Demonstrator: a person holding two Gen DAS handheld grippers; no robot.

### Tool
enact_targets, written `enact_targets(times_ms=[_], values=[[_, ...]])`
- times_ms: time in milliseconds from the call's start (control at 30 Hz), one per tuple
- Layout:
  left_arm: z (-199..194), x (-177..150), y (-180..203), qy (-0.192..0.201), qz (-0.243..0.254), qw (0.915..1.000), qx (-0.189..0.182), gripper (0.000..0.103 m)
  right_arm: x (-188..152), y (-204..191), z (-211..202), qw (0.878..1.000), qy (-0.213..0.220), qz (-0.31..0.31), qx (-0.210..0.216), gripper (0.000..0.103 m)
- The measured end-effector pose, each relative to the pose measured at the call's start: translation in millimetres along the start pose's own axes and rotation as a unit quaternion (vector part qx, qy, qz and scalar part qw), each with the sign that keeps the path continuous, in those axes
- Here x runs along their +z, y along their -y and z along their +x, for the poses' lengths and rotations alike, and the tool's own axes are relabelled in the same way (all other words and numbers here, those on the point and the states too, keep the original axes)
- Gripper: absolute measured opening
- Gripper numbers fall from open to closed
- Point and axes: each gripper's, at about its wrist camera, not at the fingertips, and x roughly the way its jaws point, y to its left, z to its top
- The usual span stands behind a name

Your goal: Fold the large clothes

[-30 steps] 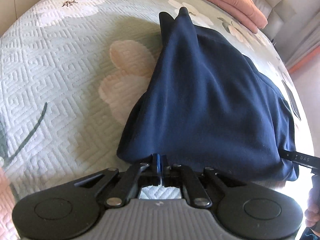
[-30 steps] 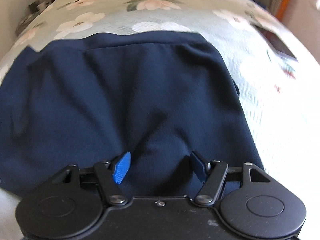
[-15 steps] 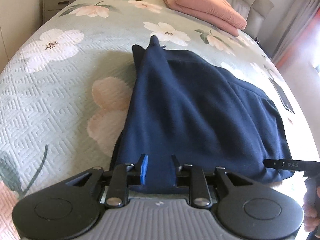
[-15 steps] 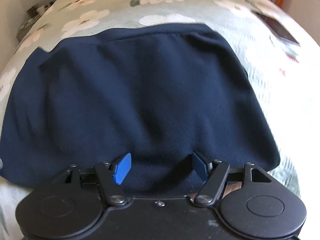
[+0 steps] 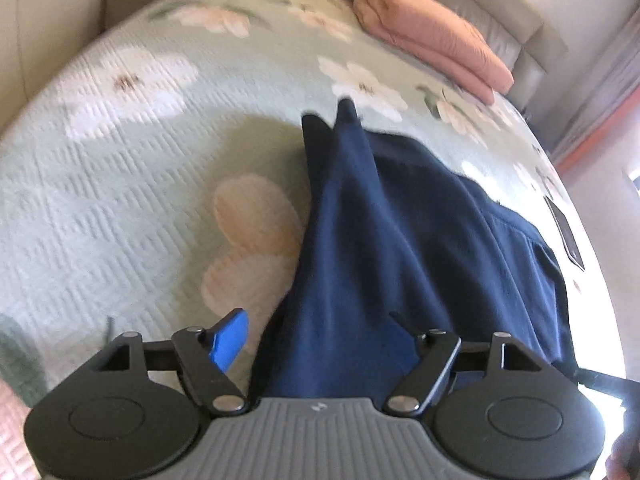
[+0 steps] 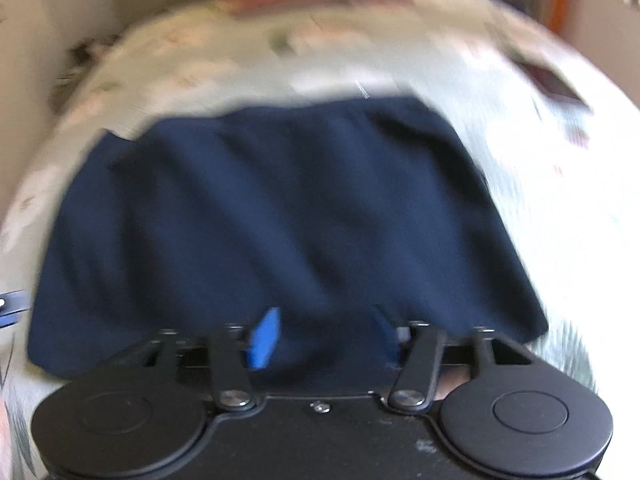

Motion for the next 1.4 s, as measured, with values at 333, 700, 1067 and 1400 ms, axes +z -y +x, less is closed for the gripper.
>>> enact_targets(times_ms=[333,700,1067,1400], values=[[55.8,-3.0,-4.7,-0.028,-0.021,0.998,-0.053,0.102,-20.7,-16.7,38.3,0.999,0.017,-0.009,0.039,0.018],[70.3,0.4,-15.4,0.011,-0.033,0.9958,-0.084,0.066,-28.8,1.1,30.6,0.995,0.036,0.036,0.089,0.018],[70.9,1.8,-11.2,-0.009,-0.053,0.9908,-0.124,0.028,-26.3,-7.7,24.5,0.996,0.038,0.014,0.077,0.019],[83.5,-13.3,-24.6,-0.024,-0.073,0.9844,-0.158,0.022,-26.2,-25.9,6.0,0.997,0.058,-0.024,0.05,0.019]])
